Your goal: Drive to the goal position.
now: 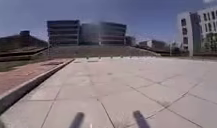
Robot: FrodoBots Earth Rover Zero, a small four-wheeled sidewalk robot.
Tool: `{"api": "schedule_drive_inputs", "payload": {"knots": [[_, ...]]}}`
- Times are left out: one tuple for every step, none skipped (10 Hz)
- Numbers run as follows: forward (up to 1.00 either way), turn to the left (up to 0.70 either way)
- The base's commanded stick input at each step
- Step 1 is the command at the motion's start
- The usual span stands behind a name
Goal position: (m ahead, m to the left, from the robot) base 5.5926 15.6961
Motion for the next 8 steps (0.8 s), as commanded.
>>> {"api": "schedule_drive_inputs", "payload": {"knots": [[1.0,-0.27],[1.0,-0.27],[1.0,-0.27],[1.0,0.0],[1.0,0.0],[1.0,0.0],[1.0,0.0],[1.0,0.0]]}}
